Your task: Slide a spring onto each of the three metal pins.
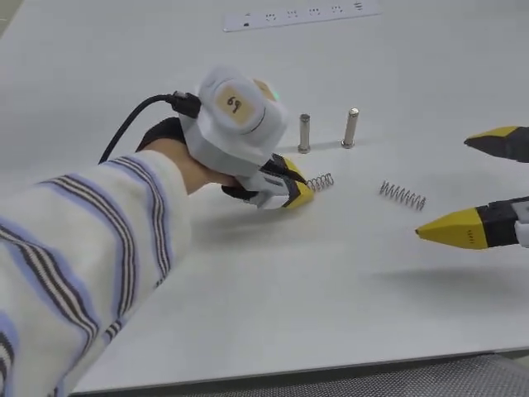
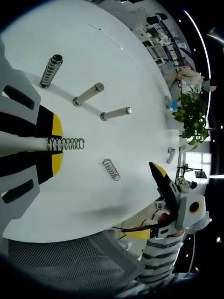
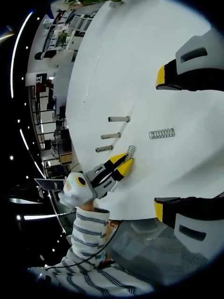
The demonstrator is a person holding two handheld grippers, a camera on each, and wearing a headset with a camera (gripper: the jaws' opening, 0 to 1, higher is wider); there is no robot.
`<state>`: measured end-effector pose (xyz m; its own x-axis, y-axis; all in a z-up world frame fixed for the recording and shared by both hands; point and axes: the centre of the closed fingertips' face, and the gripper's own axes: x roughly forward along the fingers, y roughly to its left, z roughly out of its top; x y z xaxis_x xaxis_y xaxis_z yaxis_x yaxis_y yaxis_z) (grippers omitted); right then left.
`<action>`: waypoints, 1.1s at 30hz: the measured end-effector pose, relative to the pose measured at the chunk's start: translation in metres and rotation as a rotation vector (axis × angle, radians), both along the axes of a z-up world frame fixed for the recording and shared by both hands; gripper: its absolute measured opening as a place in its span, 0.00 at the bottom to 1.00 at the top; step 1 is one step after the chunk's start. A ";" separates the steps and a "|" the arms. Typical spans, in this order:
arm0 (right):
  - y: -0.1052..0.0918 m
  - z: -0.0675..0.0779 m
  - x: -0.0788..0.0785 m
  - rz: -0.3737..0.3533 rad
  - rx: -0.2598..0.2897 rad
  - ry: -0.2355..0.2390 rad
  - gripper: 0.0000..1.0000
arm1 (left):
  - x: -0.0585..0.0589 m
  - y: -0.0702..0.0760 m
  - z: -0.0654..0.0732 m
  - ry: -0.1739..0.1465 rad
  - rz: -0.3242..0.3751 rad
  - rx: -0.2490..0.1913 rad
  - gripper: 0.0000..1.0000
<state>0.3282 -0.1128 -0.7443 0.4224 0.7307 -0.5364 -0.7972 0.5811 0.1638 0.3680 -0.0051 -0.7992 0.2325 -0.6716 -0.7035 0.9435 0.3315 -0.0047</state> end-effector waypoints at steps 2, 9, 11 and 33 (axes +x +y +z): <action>-0.001 0.000 0.000 -0.003 -0.002 -0.001 0.94 | 0.000 0.001 0.001 -0.005 0.001 0.001 0.02; 0.004 0.002 -0.001 0.011 -0.009 -0.012 0.92 | -0.006 0.004 0.012 -0.020 -0.009 -0.004 0.02; 0.007 0.005 0.000 0.011 0.006 -0.017 0.92 | -0.010 0.003 0.017 -0.020 -0.022 -0.014 0.02; 0.051 0.035 -0.004 0.188 0.150 -0.094 0.68 | -0.039 0.004 0.049 -0.005 -0.137 -0.053 0.02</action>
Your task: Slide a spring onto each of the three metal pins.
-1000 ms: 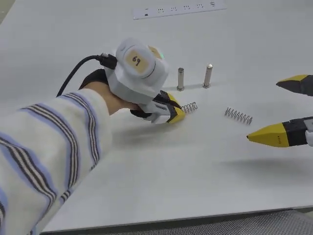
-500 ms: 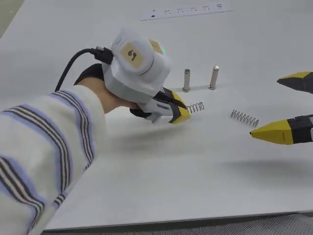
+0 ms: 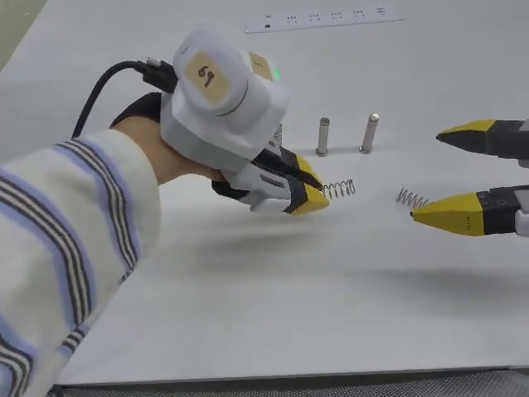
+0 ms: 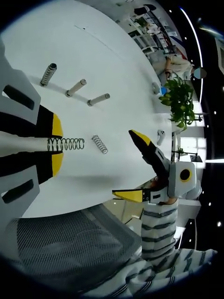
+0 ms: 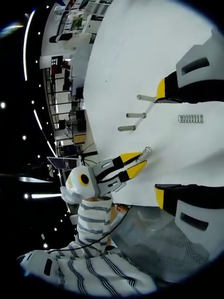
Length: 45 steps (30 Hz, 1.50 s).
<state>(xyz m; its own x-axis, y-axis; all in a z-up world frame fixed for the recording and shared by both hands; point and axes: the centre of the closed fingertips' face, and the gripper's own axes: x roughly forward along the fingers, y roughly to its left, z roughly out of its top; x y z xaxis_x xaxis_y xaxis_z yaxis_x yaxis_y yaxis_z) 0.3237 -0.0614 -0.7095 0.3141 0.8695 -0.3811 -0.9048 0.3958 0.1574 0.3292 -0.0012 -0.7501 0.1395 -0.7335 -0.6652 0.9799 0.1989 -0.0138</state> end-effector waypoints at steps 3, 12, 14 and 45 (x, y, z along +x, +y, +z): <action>0.006 0.000 -0.002 0.025 0.004 0.006 0.63 | -0.003 -0.002 0.005 -0.004 -0.018 -0.007 0.02; 0.021 -0.006 -0.009 0.096 0.006 0.022 0.43 | -0.015 -0.006 0.008 0.057 -0.037 -0.061 0.02; 0.023 -0.008 -0.010 0.110 0.006 0.022 0.40 | -0.017 -0.007 0.011 0.054 -0.040 -0.073 0.02; 0.038 -0.024 -0.034 0.275 -0.031 0.088 0.10 | -0.042 -0.021 0.010 0.085 -0.122 -0.122 0.02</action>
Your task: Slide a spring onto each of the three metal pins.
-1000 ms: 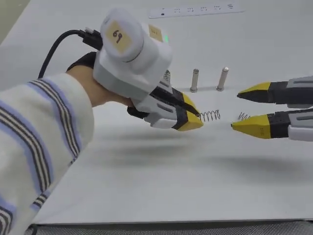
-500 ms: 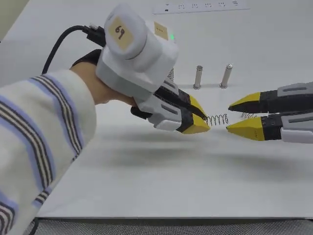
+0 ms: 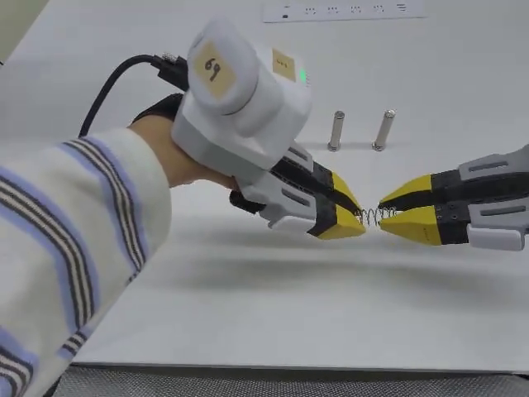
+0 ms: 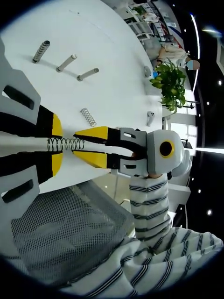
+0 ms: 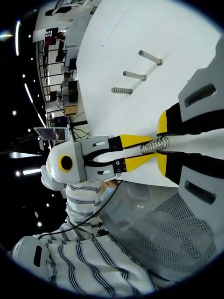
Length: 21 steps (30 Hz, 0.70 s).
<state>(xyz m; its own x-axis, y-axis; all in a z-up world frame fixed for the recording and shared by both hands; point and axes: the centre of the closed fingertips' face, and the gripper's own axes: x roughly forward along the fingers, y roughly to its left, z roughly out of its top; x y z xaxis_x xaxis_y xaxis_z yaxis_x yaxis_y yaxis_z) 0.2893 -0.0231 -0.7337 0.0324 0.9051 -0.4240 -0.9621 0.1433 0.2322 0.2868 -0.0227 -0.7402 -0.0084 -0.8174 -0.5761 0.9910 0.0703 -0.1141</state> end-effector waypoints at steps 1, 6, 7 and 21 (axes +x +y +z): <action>0.000 0.000 0.000 0.001 -0.001 -0.002 0.10 | 0.000 0.000 0.000 0.003 0.004 -0.002 0.02; -0.001 0.000 0.000 0.004 -0.003 -0.001 0.10 | 0.000 -0.001 0.001 0.011 0.014 -0.024 0.02; -0.001 -0.001 -0.001 0.013 -0.013 -0.010 0.10 | -0.001 0.000 0.001 0.010 0.012 -0.024 0.02; 0.003 -0.008 -0.005 0.040 -0.050 0.017 0.10 | -0.001 0.001 -0.002 0.023 0.018 -0.037 0.02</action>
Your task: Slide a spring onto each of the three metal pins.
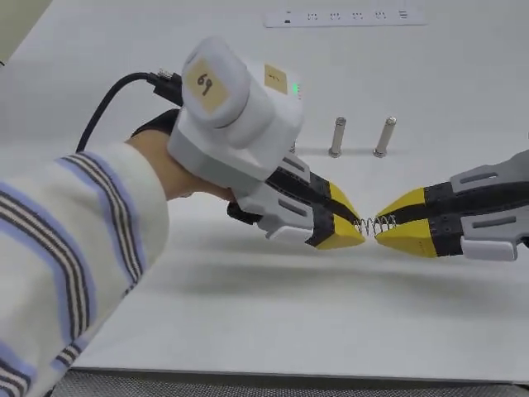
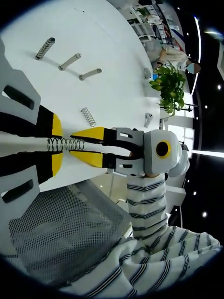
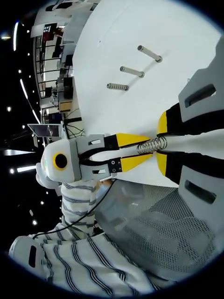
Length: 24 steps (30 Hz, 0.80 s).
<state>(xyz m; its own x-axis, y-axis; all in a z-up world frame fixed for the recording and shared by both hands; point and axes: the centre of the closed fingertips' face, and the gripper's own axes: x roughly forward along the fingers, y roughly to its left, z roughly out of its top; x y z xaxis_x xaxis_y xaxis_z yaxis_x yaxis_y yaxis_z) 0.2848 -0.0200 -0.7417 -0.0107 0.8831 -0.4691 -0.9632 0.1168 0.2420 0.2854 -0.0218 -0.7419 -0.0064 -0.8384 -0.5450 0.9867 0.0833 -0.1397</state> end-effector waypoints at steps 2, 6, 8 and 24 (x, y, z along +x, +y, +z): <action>0.001 0.001 0.000 -0.005 0.003 0.015 0.09 | -0.001 -0.001 0.000 0.000 0.001 -0.001 0.02; 0.003 0.007 -0.001 -0.010 0.014 0.035 0.09 | -0.001 0.000 0.000 0.002 0.005 -0.012 0.02; 0.003 0.008 0.000 -0.009 0.007 0.033 0.09 | -0.001 0.001 0.002 0.000 0.009 -0.021 0.02; 0.007 0.017 -0.004 0.028 -0.127 -0.003 0.08 | 0.000 0.000 0.004 -0.024 0.033 -0.067 0.02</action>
<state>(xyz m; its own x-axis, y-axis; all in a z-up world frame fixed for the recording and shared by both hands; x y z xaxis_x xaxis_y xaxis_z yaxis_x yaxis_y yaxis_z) 0.2811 -0.0127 -0.7247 -0.0325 0.8157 -0.5776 -0.9673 0.1198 0.2237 0.2858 -0.0219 -0.7383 0.0343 -0.8728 -0.4870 0.9867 0.1071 -0.1224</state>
